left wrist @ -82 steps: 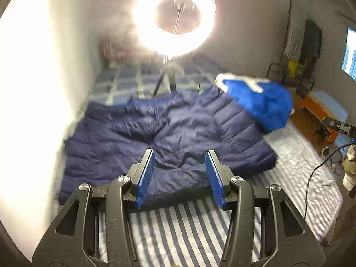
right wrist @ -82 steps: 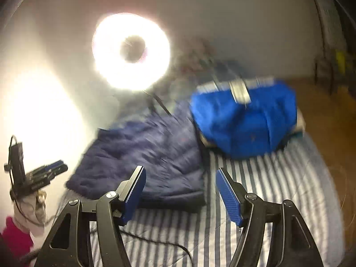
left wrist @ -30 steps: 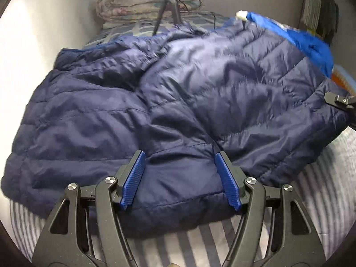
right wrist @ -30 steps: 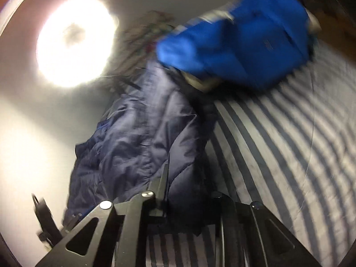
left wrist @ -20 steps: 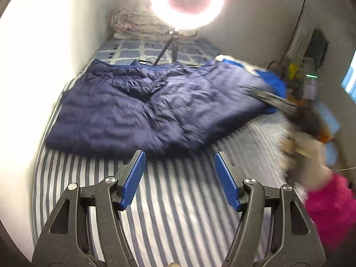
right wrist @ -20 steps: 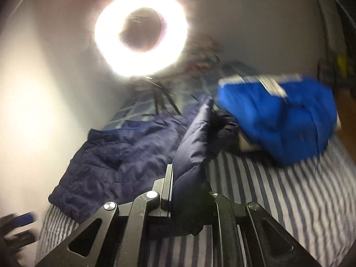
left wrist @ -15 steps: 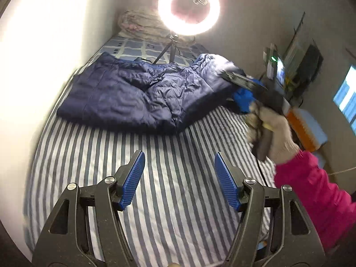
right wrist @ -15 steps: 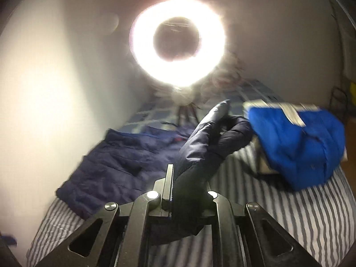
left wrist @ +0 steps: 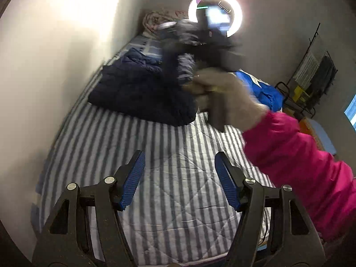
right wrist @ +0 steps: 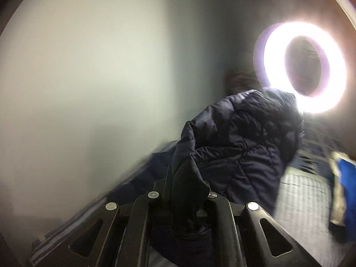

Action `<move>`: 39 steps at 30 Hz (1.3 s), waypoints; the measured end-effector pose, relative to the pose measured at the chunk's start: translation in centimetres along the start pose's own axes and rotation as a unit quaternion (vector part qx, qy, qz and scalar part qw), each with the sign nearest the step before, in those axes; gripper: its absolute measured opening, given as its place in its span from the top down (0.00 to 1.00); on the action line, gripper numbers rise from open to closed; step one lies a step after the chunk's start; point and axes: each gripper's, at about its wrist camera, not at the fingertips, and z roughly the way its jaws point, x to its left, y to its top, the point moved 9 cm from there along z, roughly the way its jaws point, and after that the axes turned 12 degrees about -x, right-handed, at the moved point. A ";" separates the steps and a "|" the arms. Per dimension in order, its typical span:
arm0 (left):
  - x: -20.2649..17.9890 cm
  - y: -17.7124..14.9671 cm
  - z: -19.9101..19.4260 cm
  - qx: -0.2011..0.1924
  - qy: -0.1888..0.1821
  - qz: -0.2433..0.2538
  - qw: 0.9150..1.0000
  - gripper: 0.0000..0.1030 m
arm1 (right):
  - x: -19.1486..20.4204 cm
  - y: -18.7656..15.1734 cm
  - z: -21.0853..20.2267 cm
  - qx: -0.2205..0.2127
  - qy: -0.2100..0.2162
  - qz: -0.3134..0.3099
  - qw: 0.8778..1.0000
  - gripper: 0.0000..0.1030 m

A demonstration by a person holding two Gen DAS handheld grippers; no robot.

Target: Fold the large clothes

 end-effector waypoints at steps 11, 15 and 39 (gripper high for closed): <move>1.1 0.3 -1.1 -0.015 0.022 0.012 1.000 0.35 | 11.0 -11.5 11.7 0.130 0.102 -0.021 0.986 0.92; 1.0 0.3 -1.0 -0.015 0.017 0.010 1.000 0.35 | 9.8 -10.5 11.5 0.139 0.130 0.006 0.982 0.82; 8.4 10.7 13.6 -0.055 0.166 0.093 0.980 0.35 | -13.2 -13.8 -0.6 0.118 0.025 0.261 0.958 0.24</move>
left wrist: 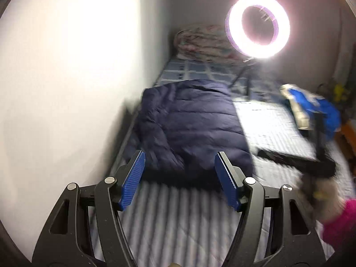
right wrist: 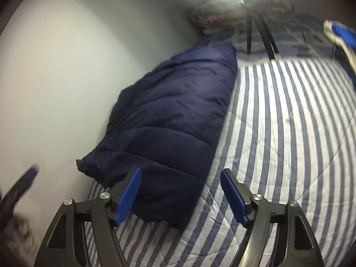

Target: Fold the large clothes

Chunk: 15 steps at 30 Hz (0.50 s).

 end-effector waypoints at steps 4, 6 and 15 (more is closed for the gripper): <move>1.3 0.0 6.5 0.002 0.072 0.065 0.995 0.35 | 0.0 -1.6 1.2 0.015 0.021 0.029 0.999 0.24; 2.8 -1.5 9.9 0.031 0.105 0.079 0.991 0.35 | 0.1 -2.2 1.9 0.023 0.033 0.039 0.998 0.24; 7.1 -8.0 14.9 0.121 0.129 0.062 0.982 0.34 | 1.2 -4.6 5.4 0.063 0.091 0.078 0.991 0.27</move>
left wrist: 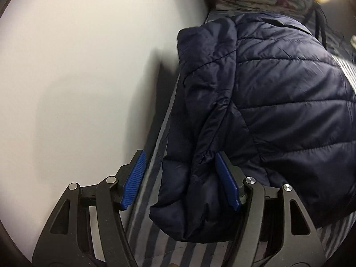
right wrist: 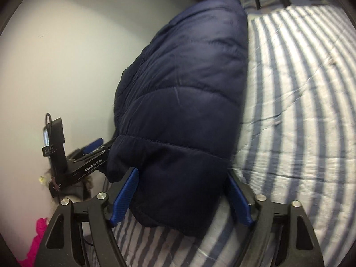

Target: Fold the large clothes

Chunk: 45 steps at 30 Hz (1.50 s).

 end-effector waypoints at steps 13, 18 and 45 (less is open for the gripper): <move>-2.2 -1.4 -3.9 0.005 -0.058 -0.007 0.998 0.35 | 3.9 1.1 -4.0 0.014 -0.054 -0.110 0.992 0.78; -5.9 -4.0 -9.2 0.015 -0.143 -0.017 0.989 0.35 | 3.2 -1.2 -9.8 0.034 -0.081 -0.136 0.987 0.79; -10.9 4.6 -13.0 -0.081 -0.189 0.015 0.978 0.35 | 1.9 3.7 -22.6 -0.068 -0.149 -0.246 0.955 0.61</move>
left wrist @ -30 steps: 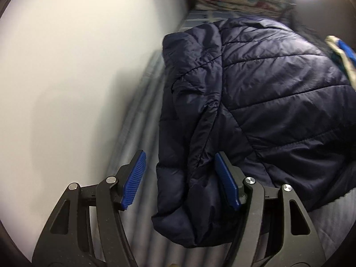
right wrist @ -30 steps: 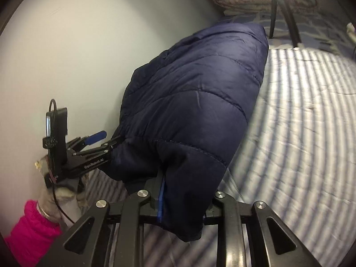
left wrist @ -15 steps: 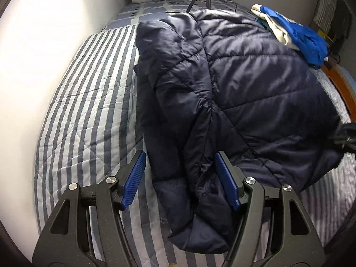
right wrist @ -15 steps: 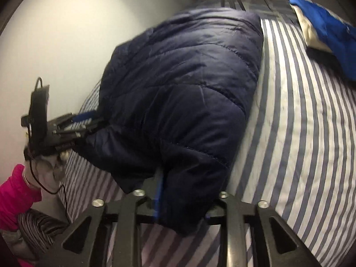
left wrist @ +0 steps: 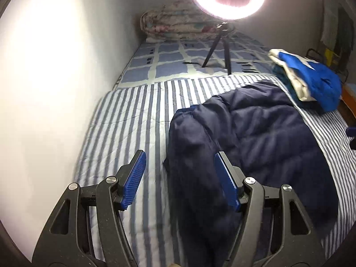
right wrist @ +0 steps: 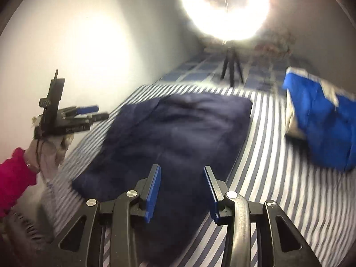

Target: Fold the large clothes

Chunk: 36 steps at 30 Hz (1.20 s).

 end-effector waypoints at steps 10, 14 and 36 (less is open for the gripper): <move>1.9 -2.2 7.9 0.036 0.029 -0.044 0.998 0.35 | -3.5 2.4 15.2 0.020 -0.060 0.000 0.998 0.61; 2.6 -4.4 10.1 0.069 0.015 -0.069 0.995 0.34 | -4.1 1.0 18.1 0.055 -0.047 0.039 0.997 0.61; 3.8 -6.8 3.1 0.156 -0.241 -0.390 0.875 0.24 | -6.2 -5.1 4.3 0.051 0.020 0.140 0.989 0.02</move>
